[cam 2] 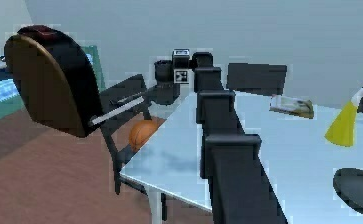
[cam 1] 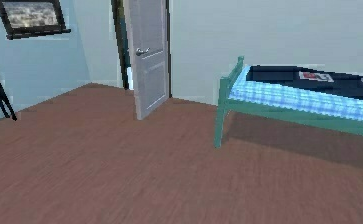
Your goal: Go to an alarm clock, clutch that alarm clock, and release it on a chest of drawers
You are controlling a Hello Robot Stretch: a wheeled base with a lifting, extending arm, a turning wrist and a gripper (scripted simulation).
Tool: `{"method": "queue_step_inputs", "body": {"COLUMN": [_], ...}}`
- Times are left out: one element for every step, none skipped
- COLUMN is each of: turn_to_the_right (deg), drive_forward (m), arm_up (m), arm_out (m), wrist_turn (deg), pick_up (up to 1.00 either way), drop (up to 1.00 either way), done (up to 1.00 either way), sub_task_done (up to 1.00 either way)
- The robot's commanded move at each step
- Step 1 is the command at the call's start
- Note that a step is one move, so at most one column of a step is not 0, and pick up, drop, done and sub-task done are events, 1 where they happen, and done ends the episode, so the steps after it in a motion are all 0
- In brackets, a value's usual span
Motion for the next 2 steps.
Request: {"method": "queue_step_inputs", "body": {"turn_to_the_right": [0.0, 0.0], "drive_forward": [0.0, 0.0], "arm_up": [0.0, 0.0], "arm_out": [0.0, 0.0], "wrist_turn": [-45.0, -15.0], "pick_up": [0.0, 0.0], "drop": [0.0, 0.0], "done": [0.0, 0.0], "sub_task_done": [0.0, 0.0]}}
